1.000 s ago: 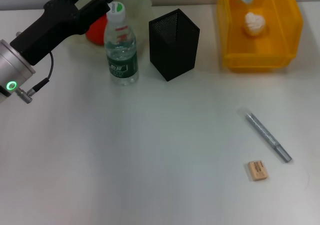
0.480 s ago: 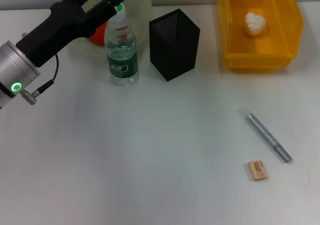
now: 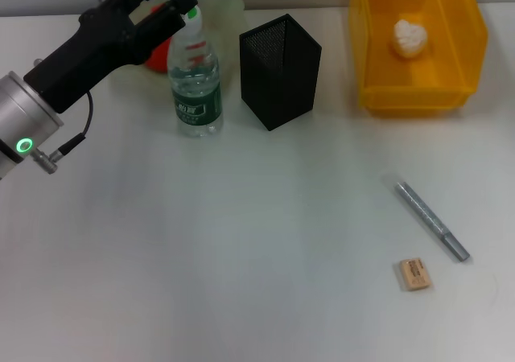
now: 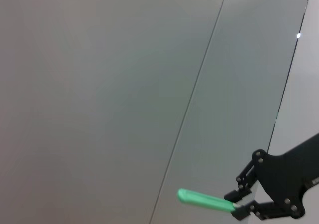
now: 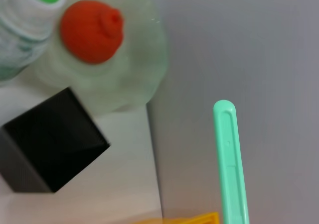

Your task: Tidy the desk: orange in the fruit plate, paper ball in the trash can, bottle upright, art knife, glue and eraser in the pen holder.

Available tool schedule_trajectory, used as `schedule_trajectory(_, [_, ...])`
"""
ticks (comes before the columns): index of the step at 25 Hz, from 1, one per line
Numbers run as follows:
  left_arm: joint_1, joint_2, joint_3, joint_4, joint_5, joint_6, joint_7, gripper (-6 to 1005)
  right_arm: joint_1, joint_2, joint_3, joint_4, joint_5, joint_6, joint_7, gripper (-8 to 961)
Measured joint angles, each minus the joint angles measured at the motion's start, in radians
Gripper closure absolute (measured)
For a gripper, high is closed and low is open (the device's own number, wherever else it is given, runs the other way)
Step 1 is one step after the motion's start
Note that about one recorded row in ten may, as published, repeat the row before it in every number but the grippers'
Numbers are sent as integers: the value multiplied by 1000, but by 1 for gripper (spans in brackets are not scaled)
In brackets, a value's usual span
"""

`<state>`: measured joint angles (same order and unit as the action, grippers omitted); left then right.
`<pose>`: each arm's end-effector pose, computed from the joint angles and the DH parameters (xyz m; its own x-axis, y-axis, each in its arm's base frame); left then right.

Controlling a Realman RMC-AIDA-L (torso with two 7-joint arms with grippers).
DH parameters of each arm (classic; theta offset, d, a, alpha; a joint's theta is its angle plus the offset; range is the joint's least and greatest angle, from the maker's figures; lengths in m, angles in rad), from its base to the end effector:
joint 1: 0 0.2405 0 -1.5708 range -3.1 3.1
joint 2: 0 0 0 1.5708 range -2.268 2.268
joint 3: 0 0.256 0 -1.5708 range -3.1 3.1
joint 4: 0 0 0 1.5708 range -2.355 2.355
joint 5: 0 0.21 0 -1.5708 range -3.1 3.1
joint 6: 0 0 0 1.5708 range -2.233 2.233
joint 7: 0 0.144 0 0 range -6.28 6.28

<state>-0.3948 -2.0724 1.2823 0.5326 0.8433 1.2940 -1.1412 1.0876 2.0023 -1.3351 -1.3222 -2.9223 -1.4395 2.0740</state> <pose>-0.2379 0.3449 0.0010 0.4199 0.1288 0.8984 0.6591 -0.7238 -0.2043 0.0235 0.4530 0.0657 0.8150 0.0309 0.5786 0.4046 -0.7451 -0.5302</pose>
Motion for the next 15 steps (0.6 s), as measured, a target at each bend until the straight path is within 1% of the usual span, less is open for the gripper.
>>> schedule_trajectory(4, [7,2,-24,-2,-2,-4,7,229,-28,10,-12,-31,-1,3,-67,779])
schedule_trajectory(7, [8,3,-63,-13,-3,-5,29,229,-43,14,-29,-41,-1,9,-92,779])
schedule_trajectory(9, [8,3,-63,-13,-3,-5,29,229,-50,15,-39,-42,-1,12,-103,779])
schedule_trajectory(11, [8,4,-113,-21,-4,-6,37,230,-60,17,-48,-43,-1,23,-121,779])
schedule_trajectory(12, [8,4,-113,-21,-4,-6,37,230,-64,19,-52,-44,-2,30,-128,779])
schedule_trajectory(14, [8,4,-156,-27,-4,-12,41,230,-74,23,-69,-42,-2,51,-154,779])
schedule_trajectory(15, [8,5,-161,-27,-4,-16,44,230,-74,23,-69,-42,-2,51,-154,779])
